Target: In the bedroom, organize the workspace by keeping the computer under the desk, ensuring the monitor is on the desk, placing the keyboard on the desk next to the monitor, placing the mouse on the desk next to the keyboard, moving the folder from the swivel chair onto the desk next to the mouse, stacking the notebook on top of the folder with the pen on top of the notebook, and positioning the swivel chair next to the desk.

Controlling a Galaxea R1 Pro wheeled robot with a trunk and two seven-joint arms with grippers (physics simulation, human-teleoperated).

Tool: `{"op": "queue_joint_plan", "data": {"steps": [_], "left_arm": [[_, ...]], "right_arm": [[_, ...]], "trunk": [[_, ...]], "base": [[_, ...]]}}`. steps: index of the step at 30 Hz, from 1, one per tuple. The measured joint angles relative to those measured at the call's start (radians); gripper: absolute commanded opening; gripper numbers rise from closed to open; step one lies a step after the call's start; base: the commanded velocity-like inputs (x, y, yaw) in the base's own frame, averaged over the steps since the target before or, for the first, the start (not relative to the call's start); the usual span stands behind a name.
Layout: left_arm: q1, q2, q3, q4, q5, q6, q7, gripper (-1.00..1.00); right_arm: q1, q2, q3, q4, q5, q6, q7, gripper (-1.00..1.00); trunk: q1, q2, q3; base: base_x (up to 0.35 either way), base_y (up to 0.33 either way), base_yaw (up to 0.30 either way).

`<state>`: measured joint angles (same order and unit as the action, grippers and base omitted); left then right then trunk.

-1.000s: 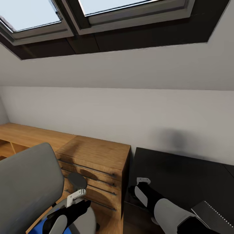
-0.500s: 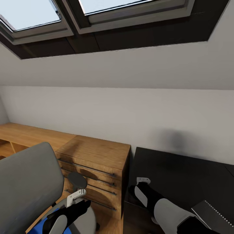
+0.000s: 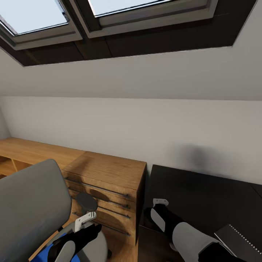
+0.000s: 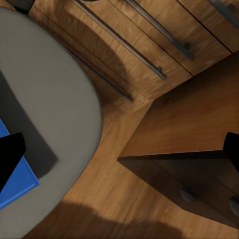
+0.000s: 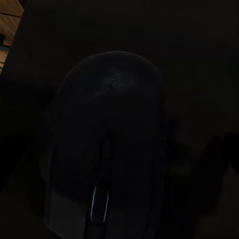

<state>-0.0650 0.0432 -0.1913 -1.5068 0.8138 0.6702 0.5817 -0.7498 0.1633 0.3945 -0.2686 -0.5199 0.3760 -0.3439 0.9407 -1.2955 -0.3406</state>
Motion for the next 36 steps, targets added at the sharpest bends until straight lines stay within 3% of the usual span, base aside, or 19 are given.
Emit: {"op": "queue_joint_plan", "data": {"steps": [36], "left_arm": [[0.000, 0.000, -0.001, 0.000, 0.000, -0.001, -0.001, 1.00]], "right_arm": [[0.000, 0.000, -0.001, 0.000, -0.001, -0.043, -0.004, -1.00]], "trunk": [[0.000, 0.000, 0.000]], "base": [[0.000, 0.000, 0.000]]}}
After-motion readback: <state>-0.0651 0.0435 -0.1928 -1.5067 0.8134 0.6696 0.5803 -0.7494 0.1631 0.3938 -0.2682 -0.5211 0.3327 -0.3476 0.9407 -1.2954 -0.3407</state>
